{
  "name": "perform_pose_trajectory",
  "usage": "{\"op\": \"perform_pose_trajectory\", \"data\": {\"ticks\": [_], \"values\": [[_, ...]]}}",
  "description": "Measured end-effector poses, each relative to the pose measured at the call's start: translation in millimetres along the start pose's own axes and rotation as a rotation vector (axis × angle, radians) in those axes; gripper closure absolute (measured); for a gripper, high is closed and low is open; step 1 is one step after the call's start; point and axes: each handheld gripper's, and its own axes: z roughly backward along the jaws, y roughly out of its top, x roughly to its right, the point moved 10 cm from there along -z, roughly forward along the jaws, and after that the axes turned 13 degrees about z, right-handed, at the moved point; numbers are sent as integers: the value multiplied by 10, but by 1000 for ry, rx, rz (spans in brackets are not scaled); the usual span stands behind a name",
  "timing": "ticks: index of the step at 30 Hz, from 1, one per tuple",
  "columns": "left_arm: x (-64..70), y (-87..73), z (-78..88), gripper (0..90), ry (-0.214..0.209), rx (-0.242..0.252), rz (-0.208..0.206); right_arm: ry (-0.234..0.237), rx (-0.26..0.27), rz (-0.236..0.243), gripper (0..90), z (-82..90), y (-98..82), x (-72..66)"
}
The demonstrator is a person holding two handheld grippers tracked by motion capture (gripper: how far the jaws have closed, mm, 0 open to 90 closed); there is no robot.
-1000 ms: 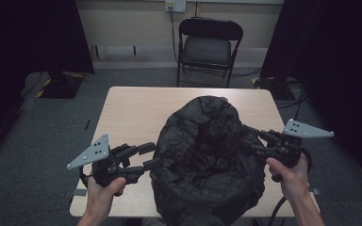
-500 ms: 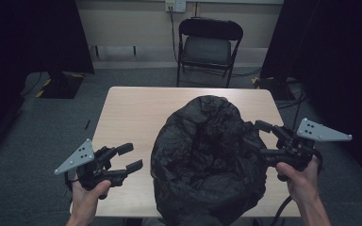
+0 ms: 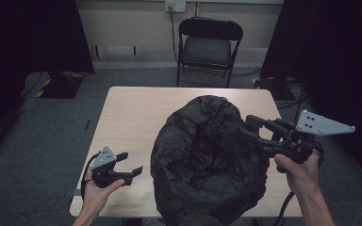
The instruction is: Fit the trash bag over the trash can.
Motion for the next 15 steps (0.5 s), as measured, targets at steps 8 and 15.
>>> {"op": "perform_pose_trajectory", "data": {"ticks": [8,15], "values": [[-301,-266,-117,200,121,-78,34,58,-29,43,546,-168,207,-95],[-455,-371,-144,201,183,-103,96,101,-53,49,496,-327,240,-166]]}}
